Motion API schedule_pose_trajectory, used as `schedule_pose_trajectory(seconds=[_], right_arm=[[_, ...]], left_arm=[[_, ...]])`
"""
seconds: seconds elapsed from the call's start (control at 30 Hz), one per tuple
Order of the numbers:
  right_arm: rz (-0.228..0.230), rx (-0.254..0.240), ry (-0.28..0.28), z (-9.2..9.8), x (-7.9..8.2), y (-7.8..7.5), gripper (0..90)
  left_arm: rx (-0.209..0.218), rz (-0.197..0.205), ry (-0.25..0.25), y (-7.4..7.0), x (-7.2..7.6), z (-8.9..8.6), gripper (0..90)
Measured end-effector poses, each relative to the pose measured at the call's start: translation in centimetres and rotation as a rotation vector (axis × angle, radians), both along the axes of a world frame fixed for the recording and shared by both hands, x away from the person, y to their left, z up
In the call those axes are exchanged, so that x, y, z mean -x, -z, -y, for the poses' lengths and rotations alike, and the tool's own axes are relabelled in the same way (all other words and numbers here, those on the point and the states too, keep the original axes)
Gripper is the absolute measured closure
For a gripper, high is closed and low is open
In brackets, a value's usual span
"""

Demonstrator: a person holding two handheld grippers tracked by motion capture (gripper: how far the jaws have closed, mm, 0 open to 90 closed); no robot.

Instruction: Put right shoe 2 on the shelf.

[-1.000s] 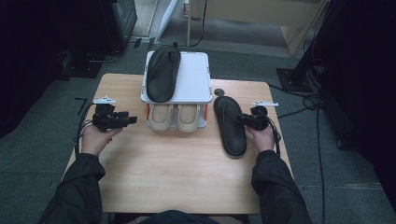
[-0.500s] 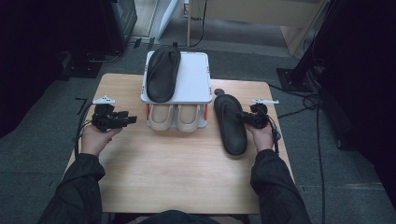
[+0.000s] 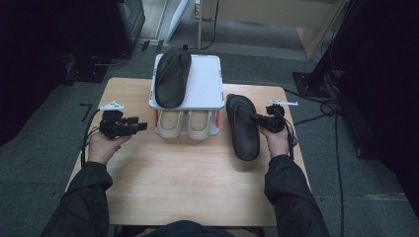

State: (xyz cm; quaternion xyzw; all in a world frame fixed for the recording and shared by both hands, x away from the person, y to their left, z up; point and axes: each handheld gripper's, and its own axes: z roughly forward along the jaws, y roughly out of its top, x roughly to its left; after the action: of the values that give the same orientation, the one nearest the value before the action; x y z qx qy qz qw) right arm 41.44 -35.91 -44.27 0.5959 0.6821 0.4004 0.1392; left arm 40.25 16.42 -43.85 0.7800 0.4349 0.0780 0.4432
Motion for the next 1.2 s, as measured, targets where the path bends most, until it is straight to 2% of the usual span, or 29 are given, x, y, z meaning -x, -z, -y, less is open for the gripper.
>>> schedule_pose_trajectory(seconds=[0.13, 0.33, 0.47, 0.63, 0.73, 1.0, 1.1, 1.2], right_arm=[[-0.003, 0.017, -0.002, -0.1, -0.4, -1.1, 71.2], [0.006, 0.047, 0.007, -0.3, -1.0, -3.9, 71.1], [0.012, 0.042, 0.008, -0.5, -1.5, -5.8, 71.2], [0.043, 0.05, 0.006, -0.9, -2.0, -8.4, 71.2], [0.041, 0.056, 0.004, -1.3, -2.5, -9.6, 71.2], [0.071, 0.036, 0.007, -2.0, -3.8, -13.1, 71.1], [0.082, 0.041, 0.008, -2.5, -4.3, -14.2, 71.1], [0.084, 0.032, 0.005, -3.0, -4.7, -15.0, 71.1]], left_arm=[[0.007, 0.0, 0.001, 0.1, -0.1, -0.1, 45.7], [-0.008, -0.002, 0.019, 0.2, -0.5, 0.2, 45.0], [-0.008, 0.003, 0.026, 0.2, -0.7, 0.4, 44.6], [0.004, 0.003, 0.033, 0.1, -0.9, 0.4, 44.4], [0.002, 0.005, 0.041, 0.1, -0.9, 0.6, 44.3], [0.005, 0.011, 0.05, 0.0, -1.0, 0.9, 44.3], [-0.006, 0.035, 0.043, -0.1, -1.0, 0.9, 44.5], [0.011, 0.046, 0.05, -0.3, -0.9, 0.8, 44.5]])
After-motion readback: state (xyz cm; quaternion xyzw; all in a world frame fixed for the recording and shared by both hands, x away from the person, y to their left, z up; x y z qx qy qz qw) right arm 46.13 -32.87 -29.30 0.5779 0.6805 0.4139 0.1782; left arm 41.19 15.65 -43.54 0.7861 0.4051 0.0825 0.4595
